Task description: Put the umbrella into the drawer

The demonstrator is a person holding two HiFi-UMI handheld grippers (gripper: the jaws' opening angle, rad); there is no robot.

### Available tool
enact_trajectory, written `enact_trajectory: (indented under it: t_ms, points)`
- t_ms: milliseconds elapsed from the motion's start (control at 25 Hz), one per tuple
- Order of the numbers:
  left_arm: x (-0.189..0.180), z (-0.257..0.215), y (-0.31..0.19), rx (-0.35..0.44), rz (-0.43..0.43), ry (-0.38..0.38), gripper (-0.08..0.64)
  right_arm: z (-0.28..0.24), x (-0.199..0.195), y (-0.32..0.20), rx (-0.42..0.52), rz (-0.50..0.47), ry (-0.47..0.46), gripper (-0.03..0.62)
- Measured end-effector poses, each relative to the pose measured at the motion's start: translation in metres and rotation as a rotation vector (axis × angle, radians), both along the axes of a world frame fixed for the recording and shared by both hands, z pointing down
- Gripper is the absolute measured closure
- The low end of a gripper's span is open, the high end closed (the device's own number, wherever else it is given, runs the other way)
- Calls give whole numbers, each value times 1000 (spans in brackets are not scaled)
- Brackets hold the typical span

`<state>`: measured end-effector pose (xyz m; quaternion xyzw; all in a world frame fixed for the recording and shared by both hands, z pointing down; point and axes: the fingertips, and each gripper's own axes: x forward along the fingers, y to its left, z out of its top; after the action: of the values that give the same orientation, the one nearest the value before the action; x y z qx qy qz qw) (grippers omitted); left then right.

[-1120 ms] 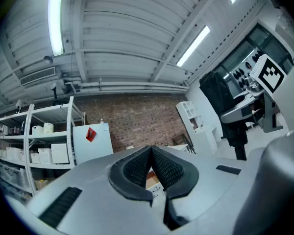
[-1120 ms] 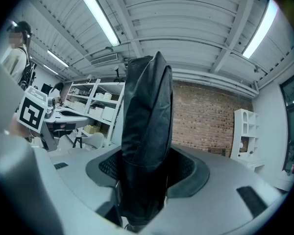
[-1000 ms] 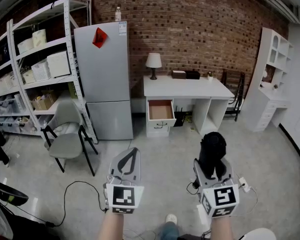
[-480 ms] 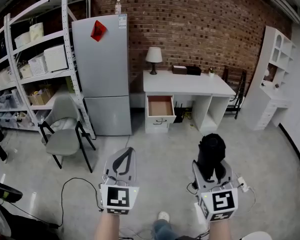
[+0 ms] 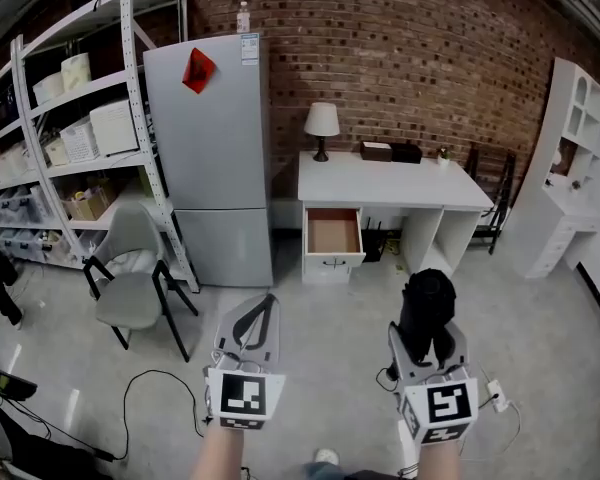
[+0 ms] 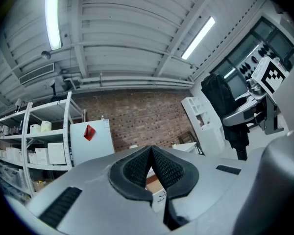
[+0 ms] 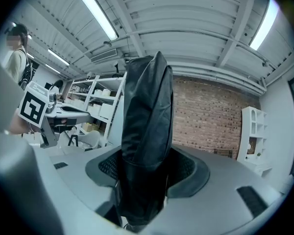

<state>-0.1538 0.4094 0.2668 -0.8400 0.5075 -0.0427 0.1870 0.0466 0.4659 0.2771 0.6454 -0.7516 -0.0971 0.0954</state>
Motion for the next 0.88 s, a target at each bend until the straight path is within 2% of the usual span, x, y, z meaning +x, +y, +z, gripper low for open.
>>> enact_trajectory:
  t_ms: [120,360,880]
  points:
    - [16,-6,-31,3,-20,2,558,-7,15,-31,-26,-11,17,354]
    - [49,-8,-76,9,-24,19,558,-11,52,-84,4,-18,8,354]
    - [71,6,-131,-8,-13,12,558,7,84,-131,-15,-2,-4,354]
